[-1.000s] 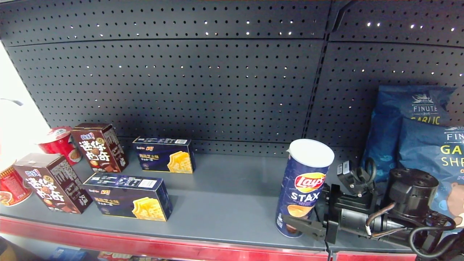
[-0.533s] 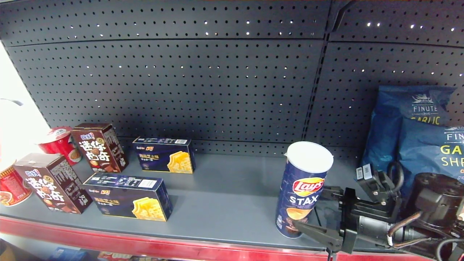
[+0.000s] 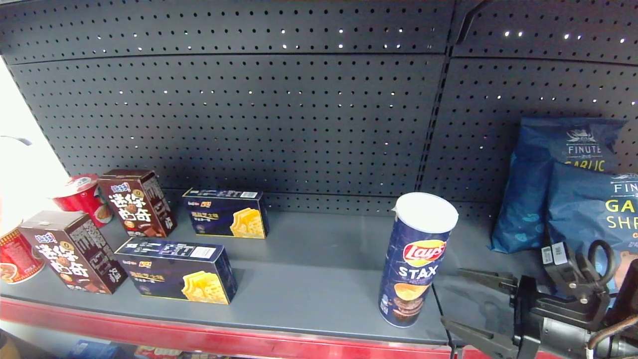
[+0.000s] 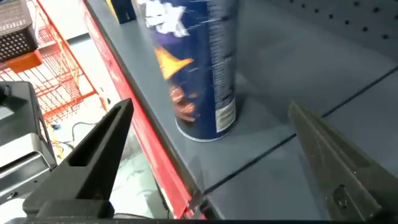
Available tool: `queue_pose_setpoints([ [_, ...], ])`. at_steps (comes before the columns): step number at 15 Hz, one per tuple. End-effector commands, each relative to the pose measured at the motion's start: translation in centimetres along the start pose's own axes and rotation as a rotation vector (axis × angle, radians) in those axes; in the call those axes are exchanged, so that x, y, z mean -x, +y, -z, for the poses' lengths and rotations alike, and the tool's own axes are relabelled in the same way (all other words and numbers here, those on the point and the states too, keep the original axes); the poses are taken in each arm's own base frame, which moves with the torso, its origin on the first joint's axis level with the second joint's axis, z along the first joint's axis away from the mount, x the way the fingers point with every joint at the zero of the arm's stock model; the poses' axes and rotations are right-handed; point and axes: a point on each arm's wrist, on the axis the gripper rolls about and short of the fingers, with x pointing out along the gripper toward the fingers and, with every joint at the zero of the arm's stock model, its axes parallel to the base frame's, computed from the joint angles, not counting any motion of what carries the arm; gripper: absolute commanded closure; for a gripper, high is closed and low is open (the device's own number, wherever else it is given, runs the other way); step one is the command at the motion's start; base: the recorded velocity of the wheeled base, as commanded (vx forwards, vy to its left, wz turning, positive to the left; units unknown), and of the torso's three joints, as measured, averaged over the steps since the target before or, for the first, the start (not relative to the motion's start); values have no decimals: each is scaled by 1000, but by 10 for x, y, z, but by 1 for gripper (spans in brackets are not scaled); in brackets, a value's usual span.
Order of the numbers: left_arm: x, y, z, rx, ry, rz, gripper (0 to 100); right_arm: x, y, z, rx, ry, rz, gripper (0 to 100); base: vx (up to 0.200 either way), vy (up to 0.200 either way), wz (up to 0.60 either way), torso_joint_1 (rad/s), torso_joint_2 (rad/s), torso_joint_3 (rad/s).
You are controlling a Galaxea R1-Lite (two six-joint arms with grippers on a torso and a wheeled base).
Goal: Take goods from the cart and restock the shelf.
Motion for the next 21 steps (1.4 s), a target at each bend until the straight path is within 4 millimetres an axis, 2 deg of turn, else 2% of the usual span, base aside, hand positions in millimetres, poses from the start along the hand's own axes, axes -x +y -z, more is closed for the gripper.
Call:
queue_pose_setpoints([
  [1,0,0,0,0,1,-1,100,15,9,-7,30,-42,17,0,0,0,0,0,0,0],
  [3,0,0,0,0,1,-1,100,27,16,-12,55,-77,23,0,0,0,0,0,0,0],
  [6,3,1,2,2,-11,-2,100,57,25,-25,129,-148,120,0,0,0,0,0,0,0],
  [10,4,1,6,2,-9,-5,100,87,36,-23,94,-134,479,0,0,0,0,0,0,0],
  [15,5,1,1,6,-29,-6,100,125,62,-18,89,-180,810,0,0,0,0,0,0,0],
  [16,5,1,1,7,-30,-8,100,130,65,-15,81,-180,854,0,0,0,0,0,0,0],
  [21,16,3,2,20,-92,6,100,165,95,33,35,-138,1086,0,0,0,0,0,0,0],
])
